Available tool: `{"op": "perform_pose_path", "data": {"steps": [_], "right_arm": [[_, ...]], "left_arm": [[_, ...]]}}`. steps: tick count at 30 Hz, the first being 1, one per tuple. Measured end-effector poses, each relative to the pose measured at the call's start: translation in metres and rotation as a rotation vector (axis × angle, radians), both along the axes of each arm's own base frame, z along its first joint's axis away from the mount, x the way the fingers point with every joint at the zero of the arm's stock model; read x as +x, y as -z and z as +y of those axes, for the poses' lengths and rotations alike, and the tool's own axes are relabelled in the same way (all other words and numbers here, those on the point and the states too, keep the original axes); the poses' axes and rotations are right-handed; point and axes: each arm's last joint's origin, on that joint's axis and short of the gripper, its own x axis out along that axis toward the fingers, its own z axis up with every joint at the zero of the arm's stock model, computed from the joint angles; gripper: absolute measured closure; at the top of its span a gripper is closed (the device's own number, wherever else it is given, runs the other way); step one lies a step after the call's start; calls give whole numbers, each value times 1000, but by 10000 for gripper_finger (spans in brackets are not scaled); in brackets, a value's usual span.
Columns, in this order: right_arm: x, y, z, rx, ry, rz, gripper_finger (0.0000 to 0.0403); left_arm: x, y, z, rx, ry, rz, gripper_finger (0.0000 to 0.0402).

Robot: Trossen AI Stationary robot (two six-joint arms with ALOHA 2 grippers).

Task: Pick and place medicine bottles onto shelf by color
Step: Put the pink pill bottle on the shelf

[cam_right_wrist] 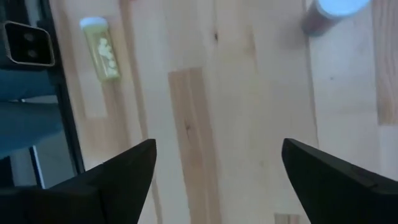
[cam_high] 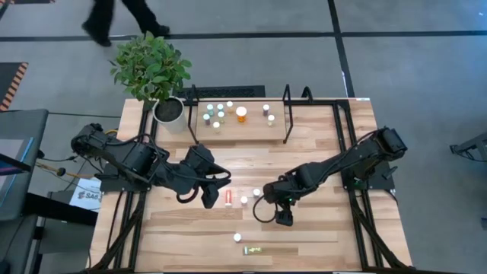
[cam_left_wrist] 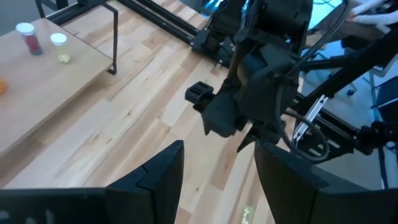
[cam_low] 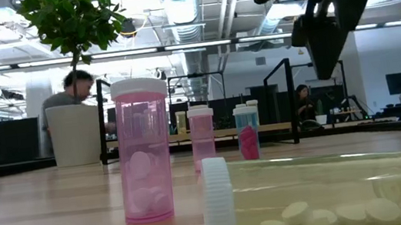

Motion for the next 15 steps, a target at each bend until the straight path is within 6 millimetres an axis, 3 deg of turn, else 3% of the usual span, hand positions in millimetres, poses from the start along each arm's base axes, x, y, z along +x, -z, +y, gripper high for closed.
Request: {"op": "perform_pose_path", "data": {"steps": [6,15], "right_arm": [[-4,-2,-13,-23,10,57,60],[16,-25,-22,-195,-198,-200,104]], "left_arm": [[-1,1,0,6,0,13,219],[-2,2,1,7,-1,26,219]]}}
